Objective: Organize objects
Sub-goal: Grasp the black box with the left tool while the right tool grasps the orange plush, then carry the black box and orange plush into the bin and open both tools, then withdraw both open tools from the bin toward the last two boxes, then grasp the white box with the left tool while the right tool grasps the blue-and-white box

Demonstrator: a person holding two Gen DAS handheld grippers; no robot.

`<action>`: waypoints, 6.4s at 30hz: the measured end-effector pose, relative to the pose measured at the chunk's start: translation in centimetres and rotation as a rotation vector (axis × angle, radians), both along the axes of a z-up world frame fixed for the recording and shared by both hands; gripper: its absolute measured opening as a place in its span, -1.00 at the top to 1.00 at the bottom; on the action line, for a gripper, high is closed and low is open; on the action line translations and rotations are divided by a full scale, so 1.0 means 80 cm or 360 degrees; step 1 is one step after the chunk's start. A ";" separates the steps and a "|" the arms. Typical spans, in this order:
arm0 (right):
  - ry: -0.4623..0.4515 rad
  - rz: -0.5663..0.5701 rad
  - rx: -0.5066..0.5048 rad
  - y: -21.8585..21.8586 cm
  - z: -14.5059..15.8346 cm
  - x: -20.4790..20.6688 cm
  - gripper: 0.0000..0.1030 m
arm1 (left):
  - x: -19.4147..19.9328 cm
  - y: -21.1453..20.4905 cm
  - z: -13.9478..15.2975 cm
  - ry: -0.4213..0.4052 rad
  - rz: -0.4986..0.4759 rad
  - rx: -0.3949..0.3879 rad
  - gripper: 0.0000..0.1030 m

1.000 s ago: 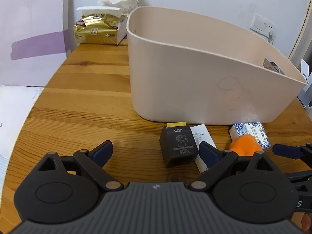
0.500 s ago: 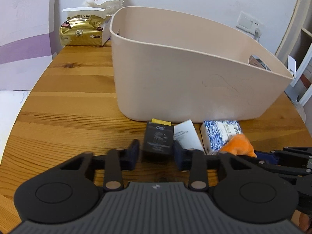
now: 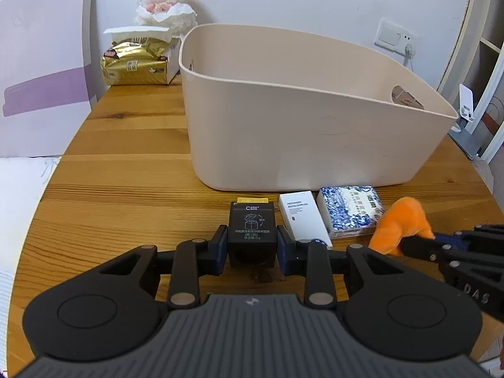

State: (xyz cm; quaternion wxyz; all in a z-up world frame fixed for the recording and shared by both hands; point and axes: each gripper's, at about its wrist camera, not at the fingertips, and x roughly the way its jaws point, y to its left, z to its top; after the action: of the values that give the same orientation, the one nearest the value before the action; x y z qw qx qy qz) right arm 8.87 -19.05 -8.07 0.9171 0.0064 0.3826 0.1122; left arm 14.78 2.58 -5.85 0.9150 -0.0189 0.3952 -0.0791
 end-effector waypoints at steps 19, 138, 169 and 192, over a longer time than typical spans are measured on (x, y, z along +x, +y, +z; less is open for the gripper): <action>-0.0387 -0.0115 0.0045 -0.047 0.103 -0.038 0.85 | -0.058 -0.007 0.087 -0.0269 0.0002 -0.0003 0.35; 0.0156 -0.0029 -0.0196 0.048 -0.065 0.076 -1.00 | 0.059 0.001 -0.025 0.0098 0.0034 0.0186 -0.82; 0.0062 -0.0050 -0.0084 0.056 -0.045 0.054 -0.21 | 0.032 0.008 -0.016 -0.0009 0.0004 0.0147 0.37; -0.0303 -0.0100 0.0006 -0.015 0.063 -0.036 -0.21 | -0.056 -0.011 0.077 -0.0289 -0.0008 0.0127 0.37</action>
State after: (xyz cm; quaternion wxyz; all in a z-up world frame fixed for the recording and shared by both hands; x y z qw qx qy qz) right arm 6.02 -20.29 -3.05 0.9523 0.0094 0.2931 0.0841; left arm 10.34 1.69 0.33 0.9468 0.0257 0.3137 -0.0671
